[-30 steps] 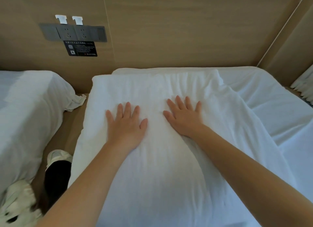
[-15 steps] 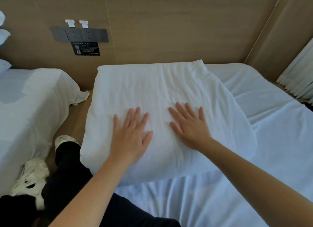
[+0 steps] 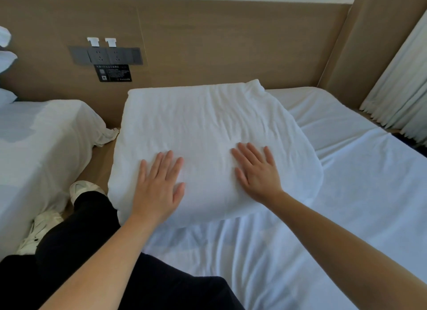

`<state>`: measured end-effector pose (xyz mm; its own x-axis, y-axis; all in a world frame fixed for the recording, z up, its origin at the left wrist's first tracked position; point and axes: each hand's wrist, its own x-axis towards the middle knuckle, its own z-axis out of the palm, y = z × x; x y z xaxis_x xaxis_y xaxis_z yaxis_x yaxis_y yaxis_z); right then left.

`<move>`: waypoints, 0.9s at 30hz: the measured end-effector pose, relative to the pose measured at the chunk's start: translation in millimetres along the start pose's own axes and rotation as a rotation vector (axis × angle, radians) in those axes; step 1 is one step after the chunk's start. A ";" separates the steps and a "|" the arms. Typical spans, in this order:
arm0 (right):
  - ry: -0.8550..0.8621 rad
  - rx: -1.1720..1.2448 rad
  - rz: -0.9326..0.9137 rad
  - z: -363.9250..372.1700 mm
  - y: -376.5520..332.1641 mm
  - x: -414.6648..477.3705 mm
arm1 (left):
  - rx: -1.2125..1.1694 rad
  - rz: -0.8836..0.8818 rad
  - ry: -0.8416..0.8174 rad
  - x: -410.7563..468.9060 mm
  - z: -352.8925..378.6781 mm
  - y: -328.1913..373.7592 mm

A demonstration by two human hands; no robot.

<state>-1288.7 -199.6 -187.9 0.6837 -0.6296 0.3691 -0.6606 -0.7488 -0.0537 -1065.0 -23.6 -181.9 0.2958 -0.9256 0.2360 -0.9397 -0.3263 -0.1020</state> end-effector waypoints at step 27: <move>-0.299 0.151 0.761 58.4 145.0 234.0 | -0.162 -0.637 -0.225 207.4 39.9 -79.9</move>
<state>-1206.4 -467.6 -163.5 0.1346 -0.9877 -0.0793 -0.9415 -0.1026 -0.3209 -921.7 -197.1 -163.4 0.8105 -0.5858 -0.0054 -0.5794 -0.8030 0.1396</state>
